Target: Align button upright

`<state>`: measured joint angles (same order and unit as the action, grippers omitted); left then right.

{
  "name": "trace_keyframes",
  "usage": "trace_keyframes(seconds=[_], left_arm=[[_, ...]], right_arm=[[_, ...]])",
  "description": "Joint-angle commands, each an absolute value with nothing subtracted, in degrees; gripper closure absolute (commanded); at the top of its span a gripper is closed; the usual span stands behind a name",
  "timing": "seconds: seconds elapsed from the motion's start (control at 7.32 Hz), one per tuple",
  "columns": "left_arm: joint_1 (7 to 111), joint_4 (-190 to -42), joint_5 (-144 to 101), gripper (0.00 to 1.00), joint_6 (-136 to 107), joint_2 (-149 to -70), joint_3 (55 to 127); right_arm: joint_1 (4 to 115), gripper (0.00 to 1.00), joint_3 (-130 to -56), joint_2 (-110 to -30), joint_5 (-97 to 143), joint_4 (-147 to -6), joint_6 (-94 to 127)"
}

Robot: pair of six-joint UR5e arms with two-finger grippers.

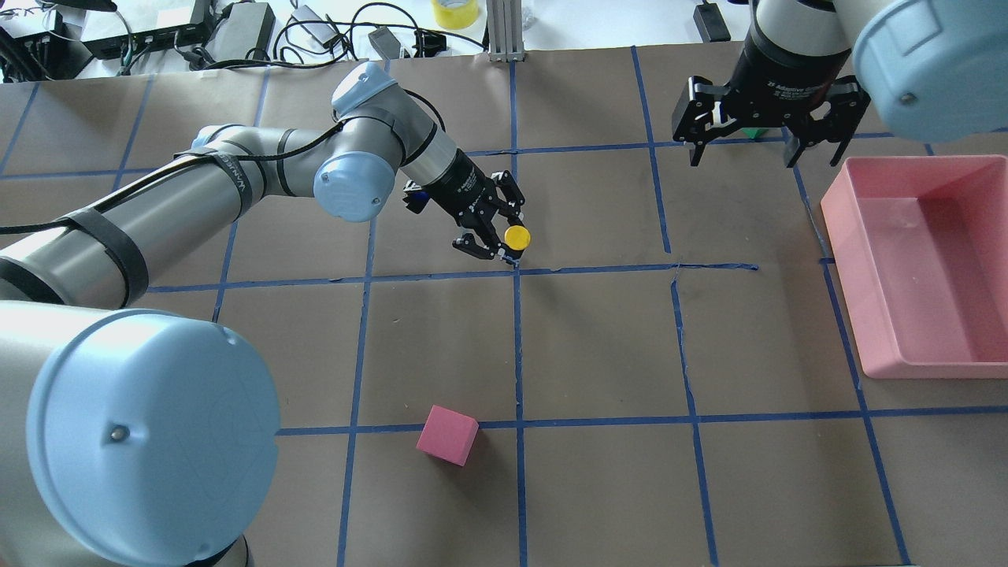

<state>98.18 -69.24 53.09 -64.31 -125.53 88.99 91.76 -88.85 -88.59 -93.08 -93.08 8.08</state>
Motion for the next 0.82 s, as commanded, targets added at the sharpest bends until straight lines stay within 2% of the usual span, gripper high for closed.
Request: trace_keyframes(seconds=[0.0, 0.27, 0.68], left_arm=[[98.2, -68.9, 53.0, 0.00, -63.9, -125.1, 90.7], [98.3, -68.8, 56.5, 0.00, -62.8, -123.2, 89.5], [98.5, -76.0, 62.8, 0.00, -54.3, -112.7, 85.4]], right_arm=[[91.8, 0.00, -88.9, -88.6, -93.1, -93.1, 8.0], [91.8, 0.00, -88.9, -88.6, -93.1, -93.0, 8.0], [91.7, 0.00, -88.9, -88.6, -93.1, -93.0, 8.1]])
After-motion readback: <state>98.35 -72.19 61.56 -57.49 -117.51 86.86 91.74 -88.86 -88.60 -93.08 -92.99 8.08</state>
